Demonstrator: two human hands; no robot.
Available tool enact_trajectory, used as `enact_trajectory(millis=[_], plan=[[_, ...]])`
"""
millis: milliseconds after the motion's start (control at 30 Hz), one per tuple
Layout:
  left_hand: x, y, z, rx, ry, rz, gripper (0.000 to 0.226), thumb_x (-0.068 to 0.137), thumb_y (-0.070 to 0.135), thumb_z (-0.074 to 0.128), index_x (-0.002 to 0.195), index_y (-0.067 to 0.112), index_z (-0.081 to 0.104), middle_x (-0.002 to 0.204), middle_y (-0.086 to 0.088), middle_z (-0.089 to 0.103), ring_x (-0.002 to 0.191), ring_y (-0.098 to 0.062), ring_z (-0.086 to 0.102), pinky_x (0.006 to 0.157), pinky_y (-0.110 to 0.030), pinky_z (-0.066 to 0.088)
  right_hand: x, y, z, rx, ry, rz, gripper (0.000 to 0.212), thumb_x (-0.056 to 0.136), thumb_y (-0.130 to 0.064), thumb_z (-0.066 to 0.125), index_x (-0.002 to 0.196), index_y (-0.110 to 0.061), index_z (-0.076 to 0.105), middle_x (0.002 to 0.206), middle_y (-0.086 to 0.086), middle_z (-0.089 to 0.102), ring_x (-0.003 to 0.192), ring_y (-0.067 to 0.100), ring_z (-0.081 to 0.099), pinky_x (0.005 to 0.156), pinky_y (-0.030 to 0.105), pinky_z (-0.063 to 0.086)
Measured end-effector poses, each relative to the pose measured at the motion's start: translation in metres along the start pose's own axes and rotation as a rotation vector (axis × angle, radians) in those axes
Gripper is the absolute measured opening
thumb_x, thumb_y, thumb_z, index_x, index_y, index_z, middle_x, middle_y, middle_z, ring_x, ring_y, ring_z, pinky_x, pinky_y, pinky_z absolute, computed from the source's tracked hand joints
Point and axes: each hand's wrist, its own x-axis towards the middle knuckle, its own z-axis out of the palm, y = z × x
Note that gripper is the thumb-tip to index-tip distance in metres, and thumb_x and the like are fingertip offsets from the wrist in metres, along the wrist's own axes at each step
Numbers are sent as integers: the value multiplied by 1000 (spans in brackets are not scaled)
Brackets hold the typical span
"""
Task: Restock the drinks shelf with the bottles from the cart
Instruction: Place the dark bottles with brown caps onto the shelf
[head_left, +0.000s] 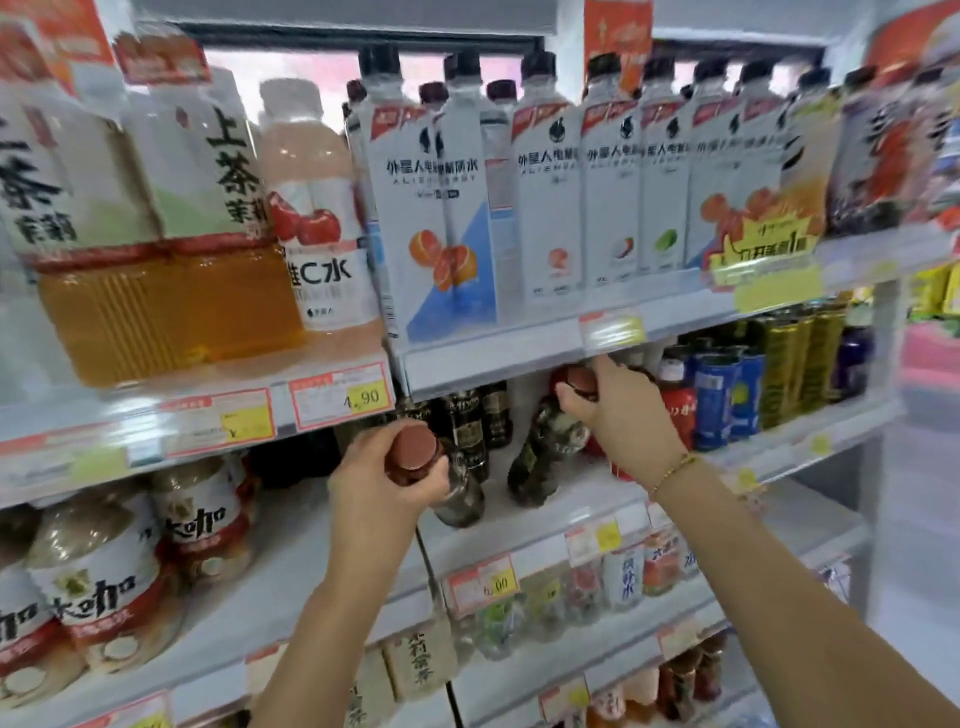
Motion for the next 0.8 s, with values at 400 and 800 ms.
enact_trajectory(millis=[400, 800], plan=[[7, -5, 17, -332, 104, -72, 30, 69, 26, 78, 90, 41, 63, 89, 8, 70, 82, -7, 64, 77, -18, 50, 17, -8, 47, 817, -7, 192, 31, 72, -26, 79, 96, -15, 62, 90, -5, 66, 88, 10, 62, 81, 19, 50], [4, -22, 35, -390, -41, -164, 40, 70, 16, 80, 106, 16, 63, 93, 1, 70, 83, -1, 64, 77, -13, 50, -2, -26, 100, 450, -52, 266, 64, 70, -24, 78, 119, -3, 43, 117, 16, 58, 108, 31, 57, 84, 31, 46]])
